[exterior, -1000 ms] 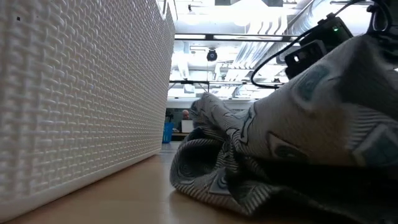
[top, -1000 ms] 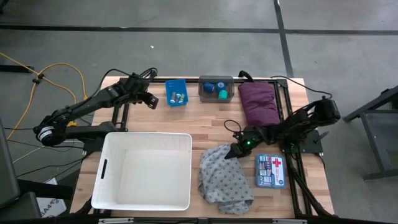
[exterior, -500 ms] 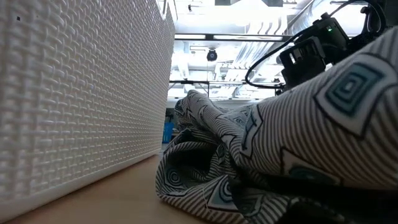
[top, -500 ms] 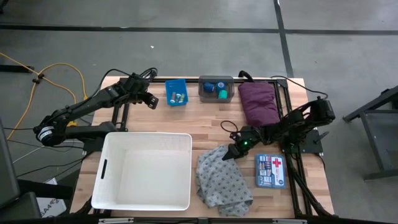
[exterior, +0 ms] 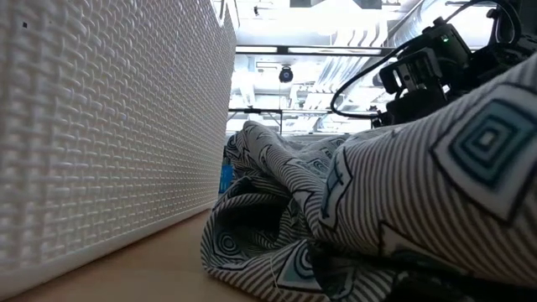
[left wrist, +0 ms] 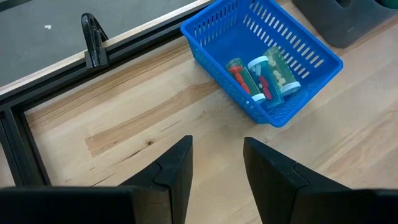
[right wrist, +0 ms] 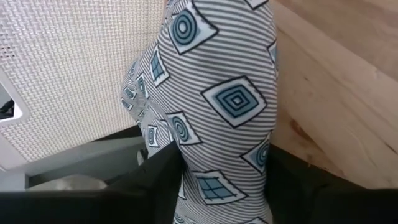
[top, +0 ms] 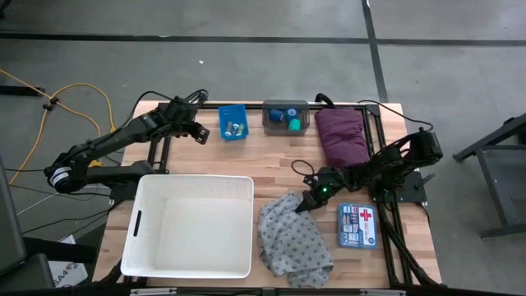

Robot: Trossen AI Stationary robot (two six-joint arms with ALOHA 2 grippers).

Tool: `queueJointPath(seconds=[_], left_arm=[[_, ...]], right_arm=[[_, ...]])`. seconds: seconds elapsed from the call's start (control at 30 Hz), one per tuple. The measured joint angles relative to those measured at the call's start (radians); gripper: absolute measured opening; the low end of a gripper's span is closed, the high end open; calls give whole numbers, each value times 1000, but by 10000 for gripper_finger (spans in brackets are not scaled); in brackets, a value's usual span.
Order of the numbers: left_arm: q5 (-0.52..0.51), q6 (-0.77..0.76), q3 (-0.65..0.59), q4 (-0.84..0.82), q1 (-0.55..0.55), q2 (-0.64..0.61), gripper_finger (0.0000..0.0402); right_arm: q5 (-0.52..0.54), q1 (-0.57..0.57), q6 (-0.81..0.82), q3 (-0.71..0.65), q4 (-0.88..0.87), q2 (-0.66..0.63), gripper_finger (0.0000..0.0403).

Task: Pick & place medical supplies in basket/bin
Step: Put the patient gown into the white bin

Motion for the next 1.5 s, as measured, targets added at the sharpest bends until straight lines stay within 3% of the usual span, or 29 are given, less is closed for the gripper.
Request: queueJointPath(seconds=[0.37, 0.9, 1.23, 1.5], left_arm=[[0, 0, 0, 0, 0, 0, 136], [0, 0, 0, 0, 0, 0, 136], [0, 0, 0, 0, 0, 0, 136], [0, 0, 0, 0, 0, 0, 136]], right_arm=[[-17, 0, -10, -1, 24, 2, 155], [-7, 0, -26, 5, 32, 2, 214], [-18, 0, -63, 58, -13, 3, 217], [-91, 0, -59, 79, -32, 4, 217]])
